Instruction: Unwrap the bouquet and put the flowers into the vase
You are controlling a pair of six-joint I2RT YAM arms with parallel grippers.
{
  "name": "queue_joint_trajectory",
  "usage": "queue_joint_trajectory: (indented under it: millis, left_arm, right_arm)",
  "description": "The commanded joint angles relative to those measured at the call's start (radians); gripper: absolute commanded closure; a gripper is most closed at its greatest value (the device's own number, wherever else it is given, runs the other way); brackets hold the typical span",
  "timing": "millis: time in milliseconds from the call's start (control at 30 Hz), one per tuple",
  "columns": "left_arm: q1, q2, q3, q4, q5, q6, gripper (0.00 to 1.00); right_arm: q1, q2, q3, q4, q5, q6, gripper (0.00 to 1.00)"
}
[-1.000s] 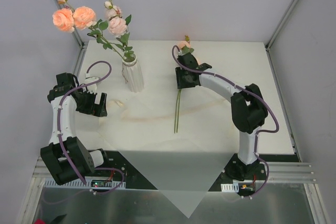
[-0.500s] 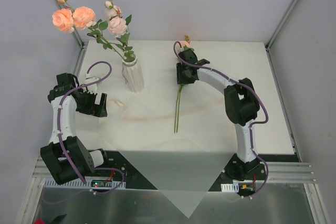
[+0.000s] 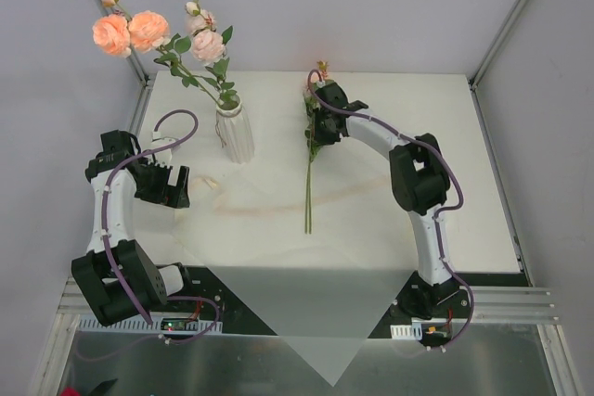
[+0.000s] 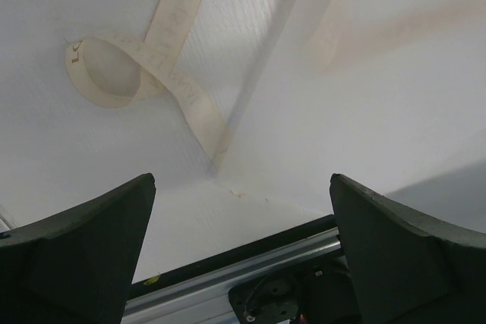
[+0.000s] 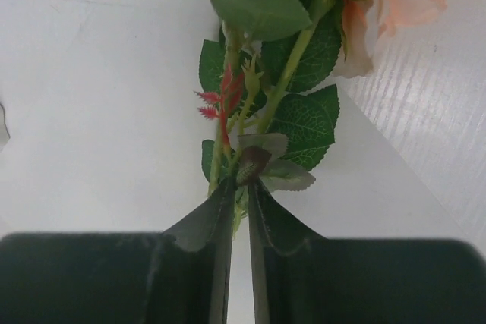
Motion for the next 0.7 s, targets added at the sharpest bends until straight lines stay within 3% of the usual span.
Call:
queue_joint_trajectory:
  millis: [0,233,400,467,533,667]
  left_arm:
    - [0.001,-0.001,-0.024,0.005,-0.007,0.028,0.01]
    - [0.001,0.008,-0.032,0.014,0.002,0.023,0.01]
    - [0.001,0.008,-0.024,0.014,0.01,0.017,0.01]
    - [0.0,0.005,-0.021,0.014,0.01,0.017,0.01]
    - [0.001,0.003,-0.021,0.014,0.008,0.019,0.01]
    - [0.001,0.002,-0.022,0.014,0.005,0.019,0.01]
  right_arm:
    - [0.001,-0.008,0.012,0.003,-0.02,0.023,0.89]
    - [0.001,-0.181,-0.14,0.073,-0.017,0.014,0.99]
    - [0.007,-0.284,-0.209,0.106,-0.013,-0.003,0.96]
    - [0.021,-0.304,-0.211,0.086,0.006,-0.026,0.67]
    - [0.05,-0.315,-0.209,0.071,0.075,-0.041,0.44]
    - [0.105,-0.315,-0.183,0.054,0.19,-0.081,0.37]
